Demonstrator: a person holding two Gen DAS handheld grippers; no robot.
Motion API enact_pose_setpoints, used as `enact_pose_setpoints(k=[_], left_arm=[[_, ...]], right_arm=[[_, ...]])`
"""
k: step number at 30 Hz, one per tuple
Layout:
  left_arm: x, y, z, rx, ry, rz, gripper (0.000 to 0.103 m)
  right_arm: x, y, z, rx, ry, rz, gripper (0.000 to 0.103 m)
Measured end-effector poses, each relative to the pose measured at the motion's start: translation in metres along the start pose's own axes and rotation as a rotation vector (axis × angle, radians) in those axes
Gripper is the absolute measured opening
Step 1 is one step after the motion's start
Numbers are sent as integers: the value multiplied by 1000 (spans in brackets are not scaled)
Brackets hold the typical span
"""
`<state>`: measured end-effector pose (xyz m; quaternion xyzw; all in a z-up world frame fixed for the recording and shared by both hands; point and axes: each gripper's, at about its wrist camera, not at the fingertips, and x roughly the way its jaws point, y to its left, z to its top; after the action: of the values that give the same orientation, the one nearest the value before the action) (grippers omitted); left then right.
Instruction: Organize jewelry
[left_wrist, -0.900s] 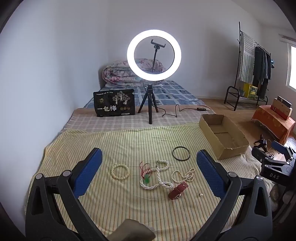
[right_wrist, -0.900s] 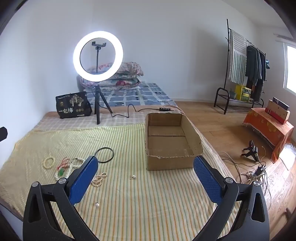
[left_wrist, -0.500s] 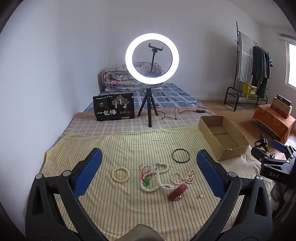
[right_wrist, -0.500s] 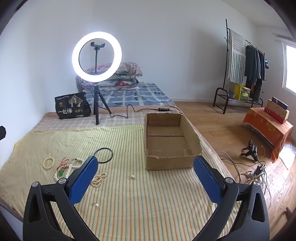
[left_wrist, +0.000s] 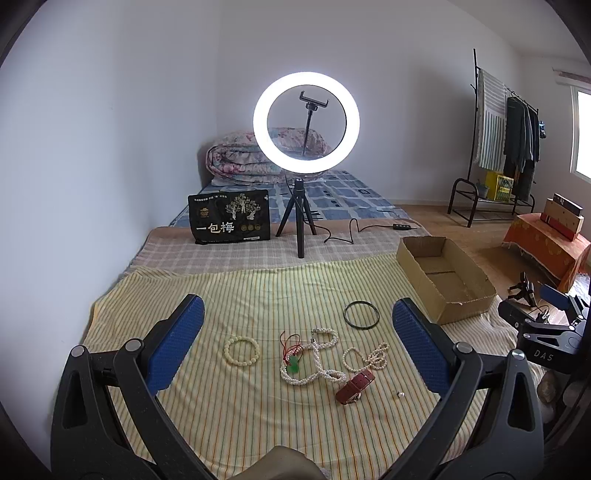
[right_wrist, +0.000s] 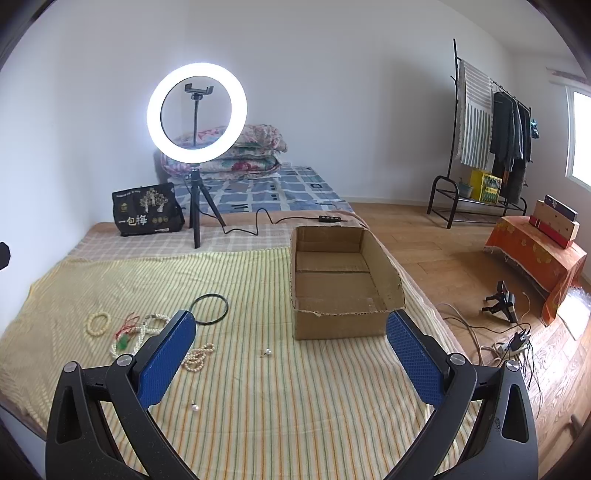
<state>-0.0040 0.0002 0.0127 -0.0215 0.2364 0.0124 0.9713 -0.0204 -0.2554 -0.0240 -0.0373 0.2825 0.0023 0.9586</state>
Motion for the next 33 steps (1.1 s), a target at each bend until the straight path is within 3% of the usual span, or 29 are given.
enact_pose_setpoints(k=[33], left_arm=[[-3,-1,0,3,-11,-1,103]], right_arm=[[-4,5,1,-12,-9,1,102]])
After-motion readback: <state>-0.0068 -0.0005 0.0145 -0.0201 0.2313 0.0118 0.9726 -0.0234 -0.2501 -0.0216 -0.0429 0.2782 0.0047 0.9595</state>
